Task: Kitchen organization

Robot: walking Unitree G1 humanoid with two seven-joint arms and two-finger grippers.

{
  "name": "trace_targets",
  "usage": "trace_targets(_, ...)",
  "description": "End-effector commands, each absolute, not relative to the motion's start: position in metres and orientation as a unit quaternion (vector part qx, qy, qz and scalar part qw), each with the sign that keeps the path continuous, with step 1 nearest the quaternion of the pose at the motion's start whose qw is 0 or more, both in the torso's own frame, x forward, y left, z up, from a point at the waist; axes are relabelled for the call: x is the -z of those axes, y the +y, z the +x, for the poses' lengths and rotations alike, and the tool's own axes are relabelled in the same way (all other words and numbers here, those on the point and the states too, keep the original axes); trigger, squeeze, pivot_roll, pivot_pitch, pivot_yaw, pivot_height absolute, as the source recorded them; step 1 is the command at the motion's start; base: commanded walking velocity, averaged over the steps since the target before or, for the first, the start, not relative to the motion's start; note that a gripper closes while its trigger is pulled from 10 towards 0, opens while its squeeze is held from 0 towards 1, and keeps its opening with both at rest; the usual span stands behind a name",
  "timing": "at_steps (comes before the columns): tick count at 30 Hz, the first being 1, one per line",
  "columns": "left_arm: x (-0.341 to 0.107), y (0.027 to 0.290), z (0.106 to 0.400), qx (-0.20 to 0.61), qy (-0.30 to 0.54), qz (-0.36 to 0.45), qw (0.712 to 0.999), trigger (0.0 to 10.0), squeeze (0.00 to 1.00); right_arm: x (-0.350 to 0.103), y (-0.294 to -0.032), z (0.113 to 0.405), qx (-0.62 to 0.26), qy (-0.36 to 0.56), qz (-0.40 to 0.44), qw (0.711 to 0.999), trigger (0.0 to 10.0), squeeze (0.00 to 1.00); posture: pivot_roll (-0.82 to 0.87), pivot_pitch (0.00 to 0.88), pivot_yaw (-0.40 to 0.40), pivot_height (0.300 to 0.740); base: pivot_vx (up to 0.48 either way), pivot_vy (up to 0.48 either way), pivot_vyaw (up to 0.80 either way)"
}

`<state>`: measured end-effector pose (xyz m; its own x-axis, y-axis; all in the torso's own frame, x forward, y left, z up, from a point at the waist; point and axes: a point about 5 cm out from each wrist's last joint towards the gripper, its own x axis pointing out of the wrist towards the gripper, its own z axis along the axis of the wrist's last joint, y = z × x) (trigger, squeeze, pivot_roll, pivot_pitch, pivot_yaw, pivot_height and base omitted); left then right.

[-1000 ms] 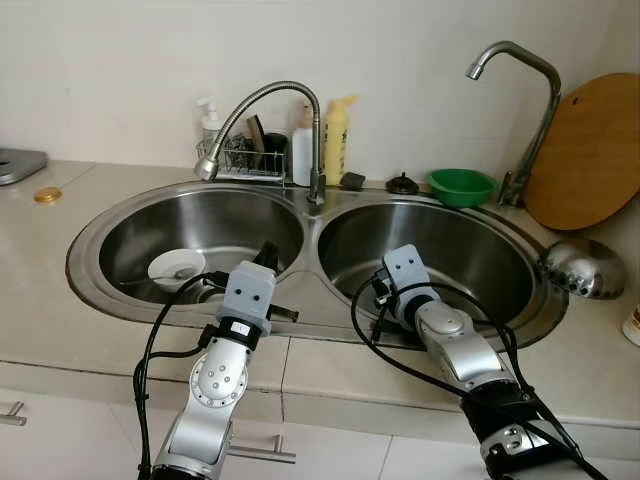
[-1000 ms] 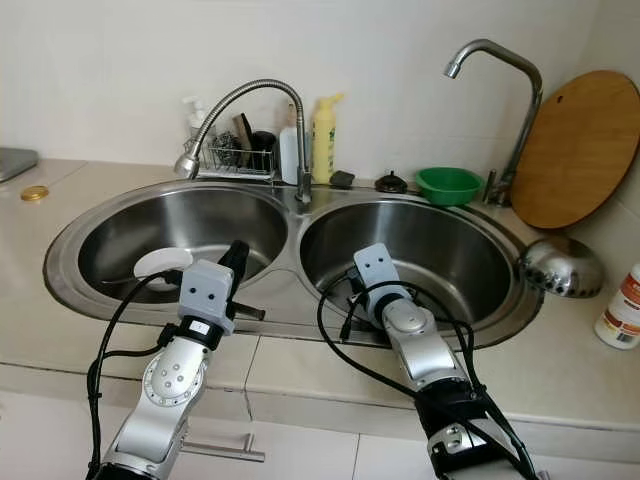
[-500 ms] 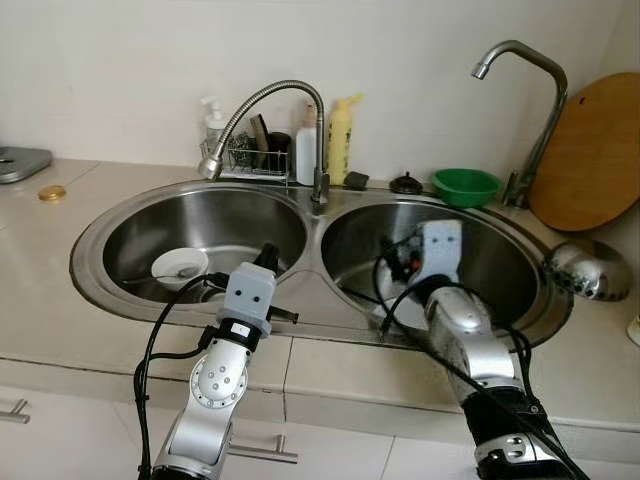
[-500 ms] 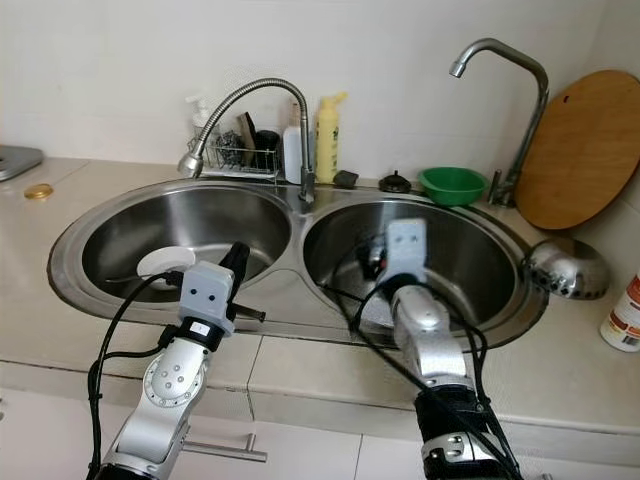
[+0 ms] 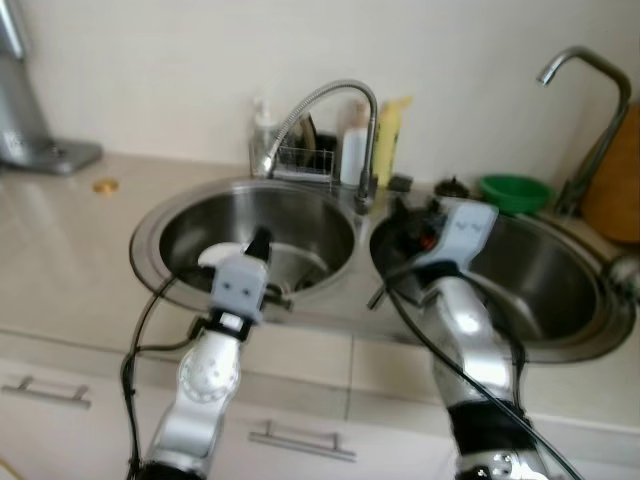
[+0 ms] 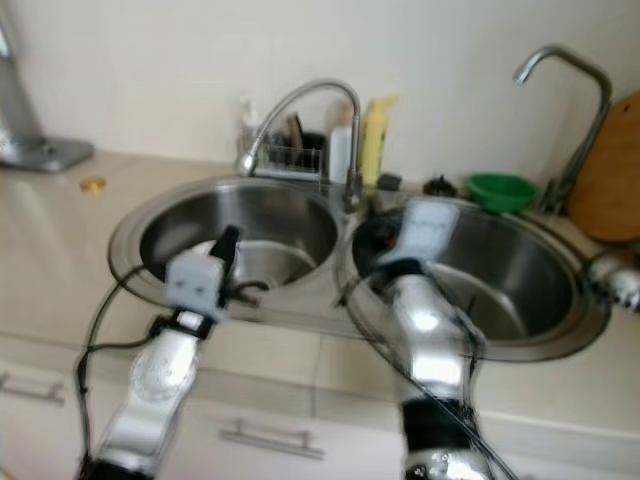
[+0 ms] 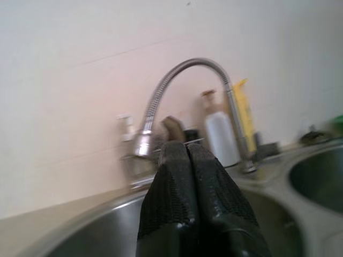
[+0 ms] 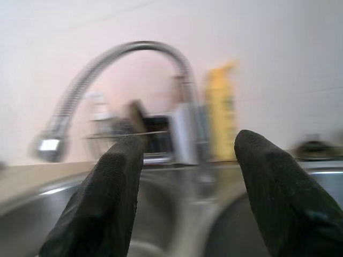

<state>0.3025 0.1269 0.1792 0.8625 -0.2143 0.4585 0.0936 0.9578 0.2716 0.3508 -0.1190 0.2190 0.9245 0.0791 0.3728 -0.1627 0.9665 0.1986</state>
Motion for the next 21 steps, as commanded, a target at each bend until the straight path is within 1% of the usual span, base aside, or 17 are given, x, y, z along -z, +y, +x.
trace_targets(1,-0.183,0.119,0.302,0.090,-0.261,0.116,0.954,10.0,0.00,-0.226,-0.132,0.348,-0.045,-0.205,0.115,0.971,10.0,0.00,0.06,0.000,-0.021,0.740,0.000,0.480,0.00)
trace_targets(11,-0.183,0.117,0.302,0.093,-0.260,0.114,0.954,10.0,0.00,-0.221,-0.125,0.340,-0.052,-0.202,0.113,0.971,10.0,0.00,0.06,0.000,-0.023,0.740,0.000,0.480,0.00)
trace_targets(19,-0.182,0.117,0.303,0.094,-0.260,0.117,0.954,10.0,0.00,-0.214,-0.113,0.332,-0.074,-0.200,0.098,0.972,10.0,0.00,0.06,0.000,-0.025,0.740,0.000,0.480,0.00)
trace_targets(21,-0.182,0.116,0.302,0.095,-0.263,0.114,0.953,10.0,0.00,-0.214,-0.112,0.331,-0.076,-0.201,0.094,0.972,10.0,0.00,0.06,0.000,-0.025,0.740,0.000,0.300,0.00)
